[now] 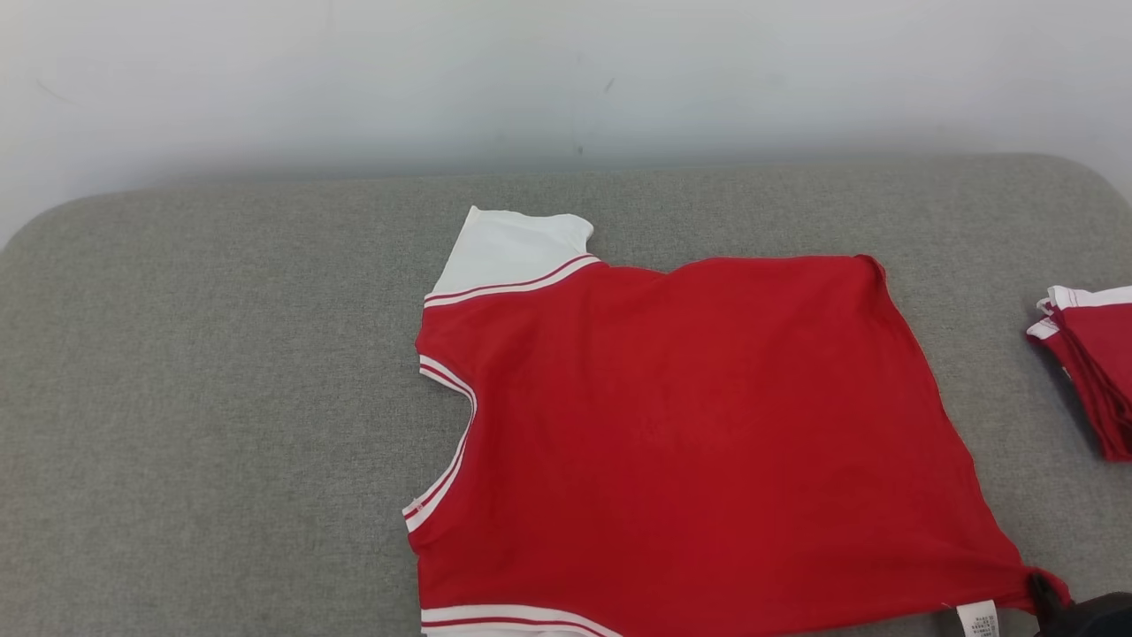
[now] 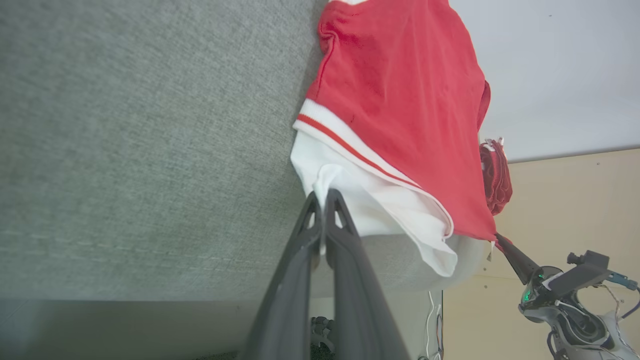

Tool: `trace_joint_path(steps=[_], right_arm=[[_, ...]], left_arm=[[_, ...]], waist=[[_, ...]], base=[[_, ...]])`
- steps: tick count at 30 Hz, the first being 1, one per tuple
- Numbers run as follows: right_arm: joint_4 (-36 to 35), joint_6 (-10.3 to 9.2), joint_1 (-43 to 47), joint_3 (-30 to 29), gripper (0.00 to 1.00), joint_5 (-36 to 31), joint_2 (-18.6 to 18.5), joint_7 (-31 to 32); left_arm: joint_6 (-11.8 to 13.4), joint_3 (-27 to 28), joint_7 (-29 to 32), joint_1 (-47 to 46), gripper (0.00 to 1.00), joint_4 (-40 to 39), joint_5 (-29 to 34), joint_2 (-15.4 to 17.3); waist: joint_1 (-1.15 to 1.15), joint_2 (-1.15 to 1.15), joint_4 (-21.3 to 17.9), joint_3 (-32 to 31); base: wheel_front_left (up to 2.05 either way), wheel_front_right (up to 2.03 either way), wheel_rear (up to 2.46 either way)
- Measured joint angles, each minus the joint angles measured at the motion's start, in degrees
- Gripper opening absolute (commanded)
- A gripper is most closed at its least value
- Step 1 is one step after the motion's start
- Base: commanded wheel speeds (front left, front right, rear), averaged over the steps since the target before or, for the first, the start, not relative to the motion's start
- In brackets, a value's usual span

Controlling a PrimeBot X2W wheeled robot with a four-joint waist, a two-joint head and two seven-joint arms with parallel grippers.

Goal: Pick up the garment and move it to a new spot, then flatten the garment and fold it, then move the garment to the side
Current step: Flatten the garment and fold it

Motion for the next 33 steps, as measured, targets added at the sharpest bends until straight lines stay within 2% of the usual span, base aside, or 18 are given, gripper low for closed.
trace_joint_path(steps=[2,5,7,11,16,19,23,28,29,33], right_arm=[[0.24,0.00,0.13,0.53,0.00,0.45,0.01,-0.09],[0.40,0.00,1.25,1.05,0.00,0.93,0.05,-0.21],[0.29,0.00,2.06,1.16,0.00,1.12,0.08,-0.21],[-0.94,0.00,2.80,1.60,0.00,1.75,0.08,-0.77],[-6.26,0.00,1.10,4.09,0.00,6.95,0.03,-4.91],[-10.66,0.00,-2.15,6.72,0.00,7.38,0.00,-5.86],[-14.37,0.00,-9.03,10.46,0.00,6.21,-1.99,-5.04],[-13.57,0.00,-18.57,14.75,0.00,4.58,-6.50,-3.47],[-13.57,0.00,-18.57,14.75,0.00,4.58,-6.50,-3.47],[-11.16,0.00,-25.93,16.90,0.00,4.34,-9.00,-3.35]], left_arm=[[0.89,0.03,0.80,0.07,0.00,0.18,-0.80,0.35],[3.15,-0.15,2.52,0.90,0.00,-0.13,-0.70,2.79],[3.74,-0.08,2.92,1.94,0.00,-1.10,-0.67,3.69],[3.47,0.25,2.59,2.85,0.00,-3.09,-0.94,4.16],[-0.04,3.33,-2.54,0.42,0.00,-7.35,1.02,3.47],[-0.88,5.31,-3.76,-5.13,0.00,-9.96,2.68,3.93],[-0.12,8.08,-2.20,-16.41,0.00,-12.07,5.84,6.15],[1.18,9.69,0.20,-31.88,0.00,-10.46,10.40,8.02],[1.18,9.69,0.20,-31.88,0.00,-10.46,10.40,8.02],[1.20,9.98,1.26,-42.14,0.00,-7.36,13.22,8.08]], waist=[[0.00,0.00,-0.12,0.07],[0.00,0.00,-0.09,0.00],[0.00,0.00,0.00,-0.03],[0.00,0.00,0.01,-0.08],[0.00,0.00,-0.24,-0.43],[0.00,0.00,-0.48,-0.51],[0.00,0.00,-1.09,-0.42],[0.01,0.00,-2.34,0.09],[0.01,0.00,-2.34,0.09],[0.01,0.00,-3.42,0.91]], base=[[0.00,0.00,0.00],[0.00,0.00,0.00],[0.00,0.00,0.00],[0.00,0.00,0.00],[0.00,0.00,0.00],[0.00,0.00,0.00],[0.00,0.00,0.00],[0.00,0.00,0.00],[0.00,0.00,0.00],[0.00,0.00,0.00]])
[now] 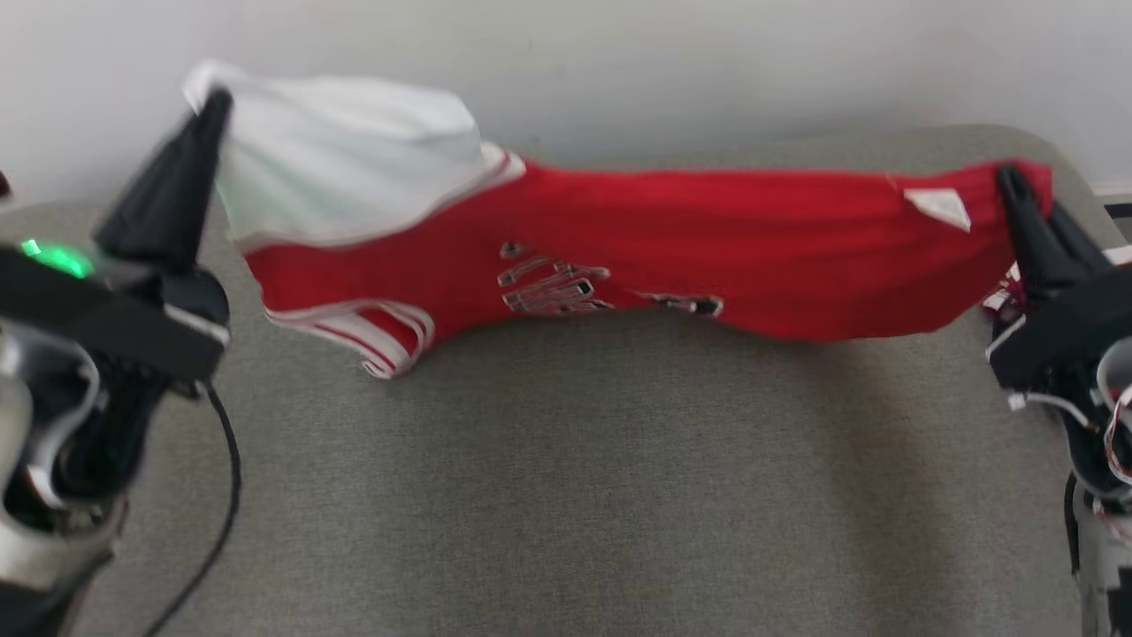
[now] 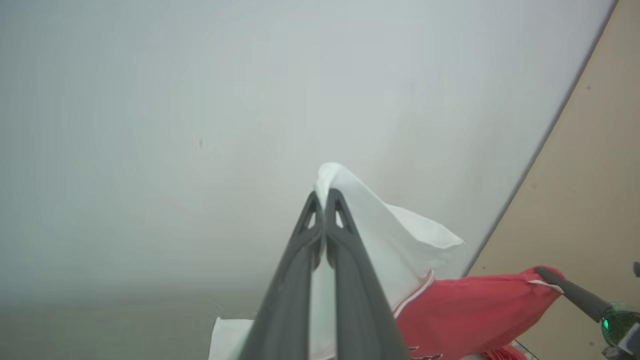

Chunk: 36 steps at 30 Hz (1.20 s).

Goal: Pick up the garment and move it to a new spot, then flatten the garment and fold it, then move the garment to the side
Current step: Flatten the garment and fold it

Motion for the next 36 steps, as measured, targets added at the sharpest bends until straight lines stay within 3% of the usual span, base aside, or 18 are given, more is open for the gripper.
trace_joint_path(steps=[15,23,29,34,36], right_arm=[[12.68,0.00,-22.29,5.91,0.00,-1.43,-3.23,-4.28],[18.35,0.00,-34.14,6.53,0.00,-3.11,-3.69,-9.34],[24.23,0.00,-40.58,5.16,0.00,-3.04,-1.48,-13.02],[29.44,0.00,-47.37,2.68,0.00,-2.54,2.36,-14.39],[31.65,0.00,-51.54,1.92,0.00,-4.08,3.55,-17.51]], left_arm=[[-0.47,-3.10,2.77,-27.94,0.00,14.01,10.62,-0.79],[-0.94,-3.52,-1.14,-39.47,0.00,20.33,14.83,-3.32],[-1.22,-4.21,-1.66,-46.60,0.00,22.75,17.46,-3.94],[-0.88,-4.20,-1.88,-53.02,0.00,23.47,20.87,-2.03],[-1.03,-4.54,-4.55,-56.77,0.00,23.41,24.53,-0.52]], waist=[[0.00,0.00,-3.73,4.40],[0.00,0.00,-5.18,8.63],[0.00,0.00,-6.19,13.12],[0.00,0.01,-7.21,18.36],[0.01,0.01,-7.88,21.77]], base=[[0.00,0.00,0.00],[0.00,0.00,0.00],[0.00,0.00,0.00],[0.00,0.00,0.00],[0.00,0.00,0.00]])
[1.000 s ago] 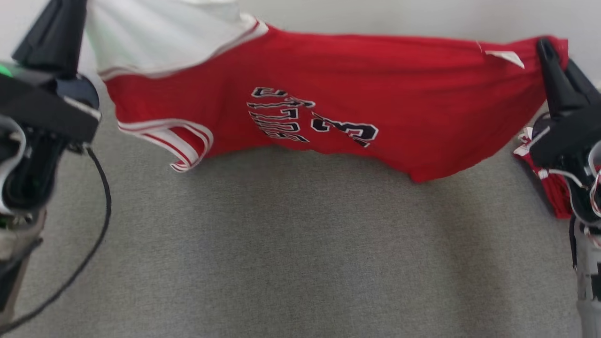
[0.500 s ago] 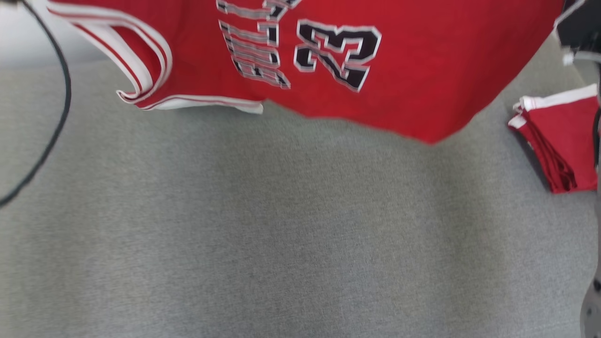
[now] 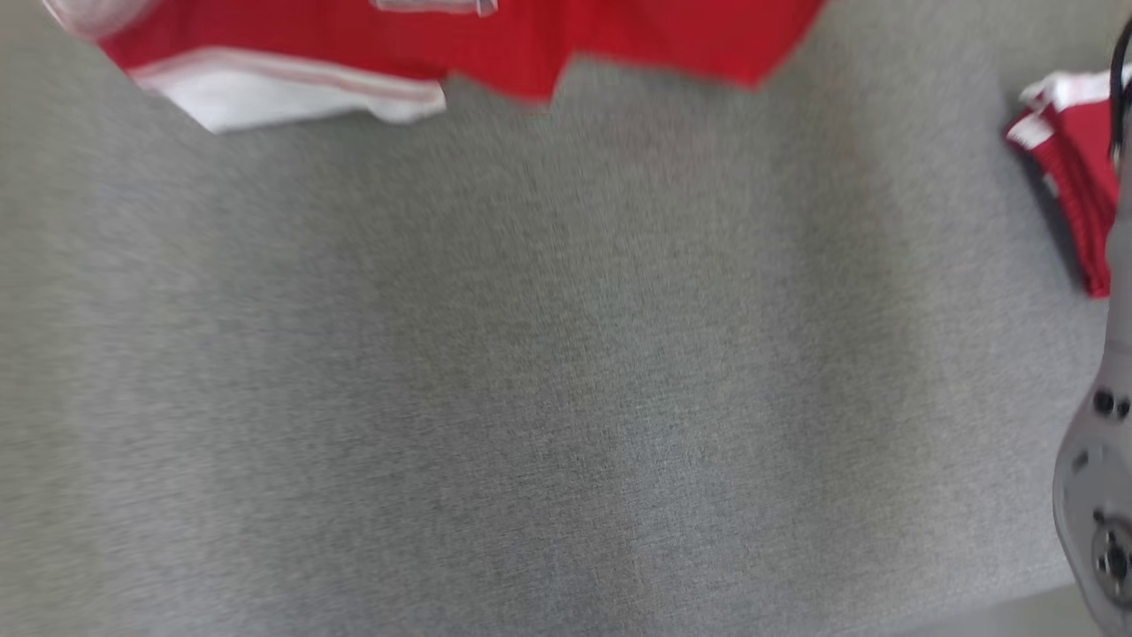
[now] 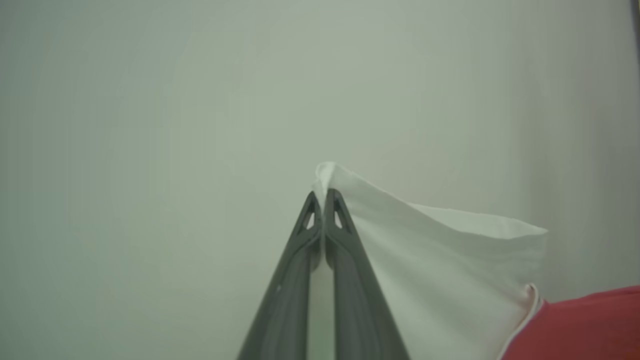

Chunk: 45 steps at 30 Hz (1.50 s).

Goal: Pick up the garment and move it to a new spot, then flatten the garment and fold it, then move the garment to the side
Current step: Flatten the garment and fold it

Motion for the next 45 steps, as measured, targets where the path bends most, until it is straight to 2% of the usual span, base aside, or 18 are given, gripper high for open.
trace_joint_path(steps=[6,10,14,16,21,25,28,33,40,45], right_arm=[[2.77,0.00,-7.23,-0.81,0.00,-4.85,1.76,-11.31],[4.35,0.00,-9.73,-1.41,0.00,-8.87,3.11,-20.12],[2.98,0.00,-10.42,-2.32,0.00,-14.43,3.01,-23.09],[1.93,0.00,-10.12,-2.69,0.00,-16.36,3.02,-23.28],[-1.63,0.00,-6.45,1.26,0.00,-19.47,2.03,-23.34],[-3.15,0.00,-1.65,5.52,0.00,-19.60,-1.44,-23.34],[-3.82,0.00,2.68,8.25,0.00,-17.84,-3.71,-23.34],[-3.36,0.00,9.28,10.88,0.00,-13.79,-7.31,-22.32],[-3.78,0.00,19.08,12.82,0.00,-5.69,-8.90,-9.72],[-6.27,0.00,26.29,13.27,0.00,-2.72,-9.70,-3.16]], left_arm=[[-0.93,-2.02,-9.13,-8.36,0.00,-1.40,10.12,2.77],[-1.24,-1.31,-13.35,-14.05,0.00,-3.78,15.07,3.32],[-3.02,-0.45,-13.78,-15.35,0.00,-10.62,18.98,1.96],[-3.25,1.18,-13.78,-13.40,0.00,-11.34,18.90,1.44],[-4.49,3.32,-13.78,-3.37,0.00,-13.89,15.85,0.98],[-4.99,4.90,-13.78,7.54,0.00,-19.25,11.84,1.26],[-4.71,6.49,-13.77,17.14,0.00,-23.97,8.55,2.90],[-1.86,10.23,-13.21,30.89,0.00,-32.52,2.32,4.22],[4.25,13.99,-10.31,52.02,0.00,-39.25,-5.57,4.36],[6.13,13.99,-9.98,64.77,0.00,-38.88,-11.16,1.78]], waist=[[0.00,0.00,-1.63,6.33],[0.00,0.00,-3.26,9.46],[-0.01,0.00,-4.57,12.21],[-0.02,-0.01,-4.96,13.71],[0.00,0.00,-5.31,17.77],[0.00,0.00,-4.60,19.60],[-0.01,0.00,-3.83,19.48],[-0.02,-0.01,-2.70,17.11],[-0.03,-0.02,-0.57,10.98],[-0.04,-0.02,0.86,5.91]], base=[[0.00,0.00,0.00],[0.00,0.00,0.00],[0.00,0.00,0.00],[0.00,0.00,0.00],[0.00,0.00,0.00],[0.00,0.00,0.00],[0.00,0.00,0.00],[0.00,0.00,0.00],[0.00,0.00,0.00],[0.00,0.00,0.00]])
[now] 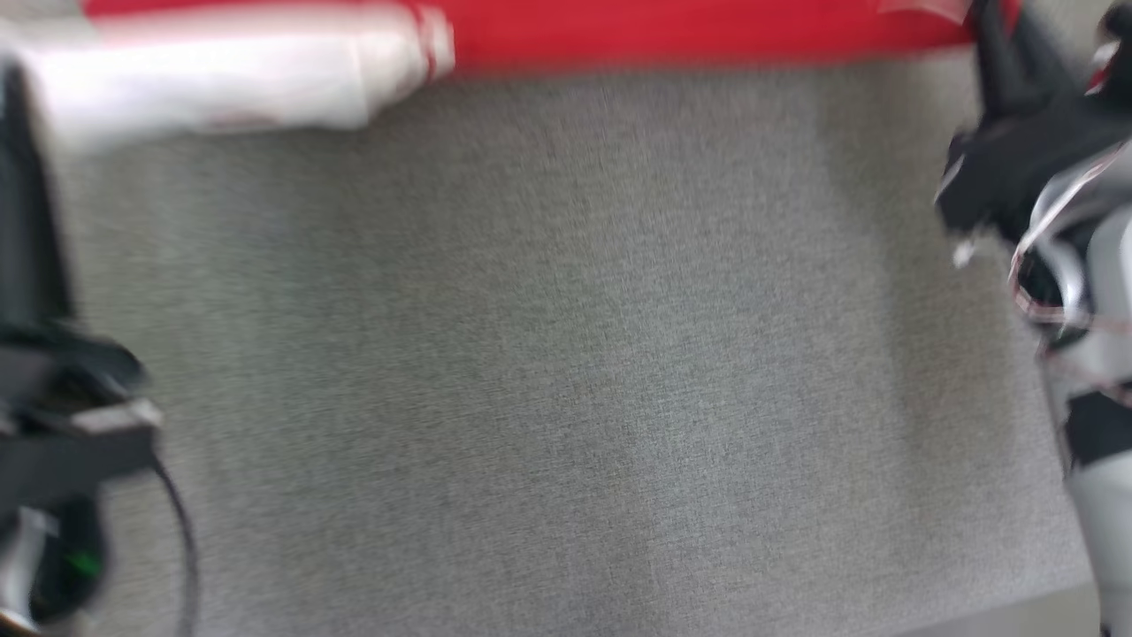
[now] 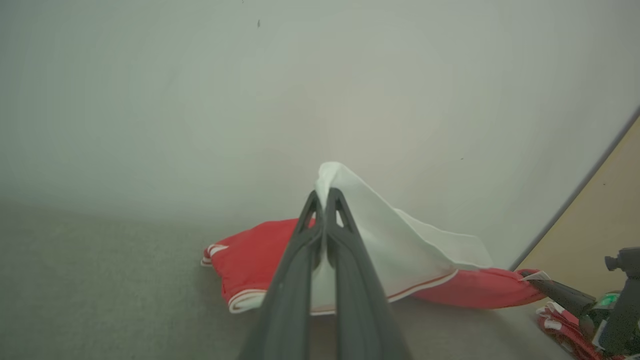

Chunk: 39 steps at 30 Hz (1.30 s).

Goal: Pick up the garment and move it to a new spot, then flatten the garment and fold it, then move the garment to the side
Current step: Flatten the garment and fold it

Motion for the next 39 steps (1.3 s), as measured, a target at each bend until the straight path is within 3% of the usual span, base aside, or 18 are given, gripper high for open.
trace_joint_path(steps=[6,10,18,28,39], right_arm=[[-0.56,0.00,7.03,-0.32,0.00,1.25,0.44,3.24],[1.35,0.00,12.71,-0.07,0.00,1.35,0.71,5.13],[4.26,0.00,20.67,-0.79,0.00,0.41,0.15,8.65],[5.39,0.00,29.13,-4.10,0.00,-0.26,1.65,12.95],[-2.40,0.01,38.75,-11.01,0.00,-0.90,2.89,19.70]], left_arm=[[0.01,-2.99,-0.93,8.28,0.00,4.78,-2.74,-4.28],[0.41,-5.73,-1.48,14.43,0.00,12.46,-4.02,-7.89],[-0.11,-9.59,0.24,22.40,0.00,19.20,-7.50,-11.20],[-0.82,-13.43,9.93,30.60,0.00,21.79,-15.50,-11.61],[-0.07,-13.29,14.54,35.45,0.00,20.11,-19.87,-9.46]], waist=[[0.00,0.00,1.51,-5.13],[0.00,0.00,2.96,-10.51],[0.00,-0.01,4.93,-18.71],[0.00,-0.01,7.29,-25.84],[0.01,0.00,9.94,-28.55]], base=[[0.00,0.00,0.00],[0.00,0.00,0.00],[0.00,0.00,0.00],[0.00,0.00,0.00],[0.00,0.00,0.00]])
